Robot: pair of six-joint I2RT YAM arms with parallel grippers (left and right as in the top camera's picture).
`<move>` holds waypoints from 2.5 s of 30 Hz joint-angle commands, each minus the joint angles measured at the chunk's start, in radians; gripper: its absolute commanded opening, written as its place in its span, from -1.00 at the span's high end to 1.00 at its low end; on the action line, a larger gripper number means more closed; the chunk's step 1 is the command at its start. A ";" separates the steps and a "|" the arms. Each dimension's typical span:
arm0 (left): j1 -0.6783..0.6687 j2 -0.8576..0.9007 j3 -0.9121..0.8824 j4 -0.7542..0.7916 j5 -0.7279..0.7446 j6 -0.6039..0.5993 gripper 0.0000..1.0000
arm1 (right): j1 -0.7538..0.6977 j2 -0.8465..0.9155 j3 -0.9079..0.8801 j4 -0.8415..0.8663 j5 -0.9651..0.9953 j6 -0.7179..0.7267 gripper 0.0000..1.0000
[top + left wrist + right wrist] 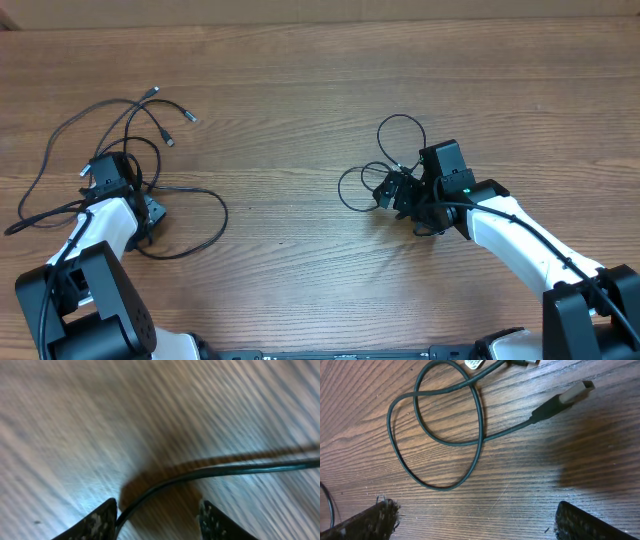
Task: Untangle cables
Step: 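Lower and release the cable at the far left with the left gripper, then move the left gripper back right toward the right gripper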
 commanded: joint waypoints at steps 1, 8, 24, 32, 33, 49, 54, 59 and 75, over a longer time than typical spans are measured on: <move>-0.001 -0.030 0.003 -0.018 0.141 0.074 -0.10 | 0.005 -0.010 0.010 0.003 0.010 0.003 -1.00; -0.005 -0.125 0.003 -0.045 0.277 0.114 -0.12 | 0.005 -0.010 0.010 0.006 0.010 0.004 -1.00; -0.238 -0.144 0.001 0.013 0.454 0.160 0.91 | 0.005 -0.010 0.010 0.010 0.010 0.004 -0.99; -0.388 -0.141 0.001 0.045 0.443 0.160 0.87 | 0.005 -0.010 0.010 0.009 0.010 0.004 -1.00; -0.404 -0.141 0.001 0.048 0.443 0.160 0.85 | 0.005 -0.010 0.010 0.007 0.010 0.004 -1.00; -0.669 -0.141 0.001 0.048 0.549 0.130 0.86 | 0.005 -0.010 0.010 0.009 0.010 0.003 -1.00; -0.794 -0.132 0.001 0.101 0.539 0.065 0.85 | 0.005 -0.010 0.010 0.013 0.010 0.003 -1.00; -0.900 -0.106 0.000 0.186 0.537 0.065 0.81 | 0.005 -0.010 0.010 0.013 0.011 0.003 -1.00; -0.994 -0.013 0.000 0.275 0.408 0.065 0.78 | 0.002 -0.010 0.015 0.045 -0.242 -0.131 0.92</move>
